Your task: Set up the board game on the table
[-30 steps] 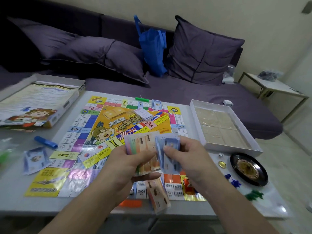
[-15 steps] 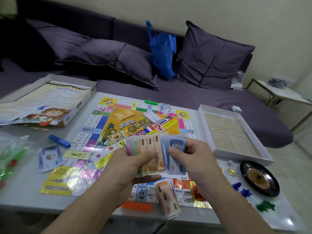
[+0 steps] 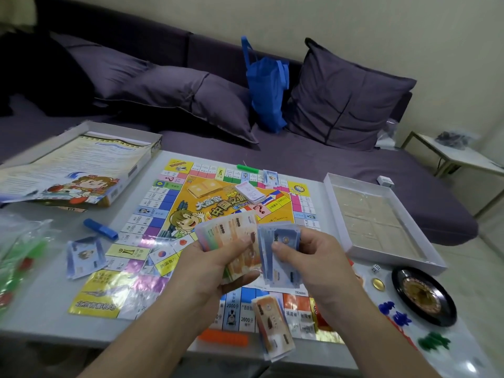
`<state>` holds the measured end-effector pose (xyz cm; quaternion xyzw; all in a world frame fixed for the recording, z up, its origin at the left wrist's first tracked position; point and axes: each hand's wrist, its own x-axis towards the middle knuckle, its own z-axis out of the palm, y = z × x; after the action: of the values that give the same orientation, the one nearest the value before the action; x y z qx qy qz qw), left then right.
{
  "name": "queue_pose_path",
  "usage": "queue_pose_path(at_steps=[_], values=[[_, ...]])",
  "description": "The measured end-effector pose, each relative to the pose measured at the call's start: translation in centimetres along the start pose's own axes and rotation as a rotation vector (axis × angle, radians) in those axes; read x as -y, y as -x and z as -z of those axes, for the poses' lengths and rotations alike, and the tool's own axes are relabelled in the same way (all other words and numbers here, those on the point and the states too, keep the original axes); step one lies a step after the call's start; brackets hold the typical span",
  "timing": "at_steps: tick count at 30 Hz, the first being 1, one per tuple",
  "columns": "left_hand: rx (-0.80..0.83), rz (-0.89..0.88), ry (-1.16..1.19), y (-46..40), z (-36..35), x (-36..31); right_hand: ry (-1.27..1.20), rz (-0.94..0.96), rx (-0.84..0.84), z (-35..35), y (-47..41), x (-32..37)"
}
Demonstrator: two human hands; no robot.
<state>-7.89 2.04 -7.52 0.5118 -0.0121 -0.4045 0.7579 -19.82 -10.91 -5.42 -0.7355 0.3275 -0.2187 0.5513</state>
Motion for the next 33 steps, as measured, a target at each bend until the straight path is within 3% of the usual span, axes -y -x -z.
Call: queue_pose_path(at_steps=[8,15,24,33], values=[[0.005,0.032,-0.043,-1.0,-0.1,0.4,0.031,-0.011,0.065,0.1,-0.3,0.1],[0.097,0.132,-0.069,-1.7,-0.8,-1.3,-0.072,-0.126,-0.071,0.4,-2.8,-0.3],[0.145,0.106,-0.097,-8.8,-0.1,-5.9,0.079,-0.147,-0.305,1.9,-19.8,-2.8],[0.142,0.098,-0.079,-12.8,1.9,-6.0,0.315,-0.181,-0.324,-0.2,-33.5,-6.6]])
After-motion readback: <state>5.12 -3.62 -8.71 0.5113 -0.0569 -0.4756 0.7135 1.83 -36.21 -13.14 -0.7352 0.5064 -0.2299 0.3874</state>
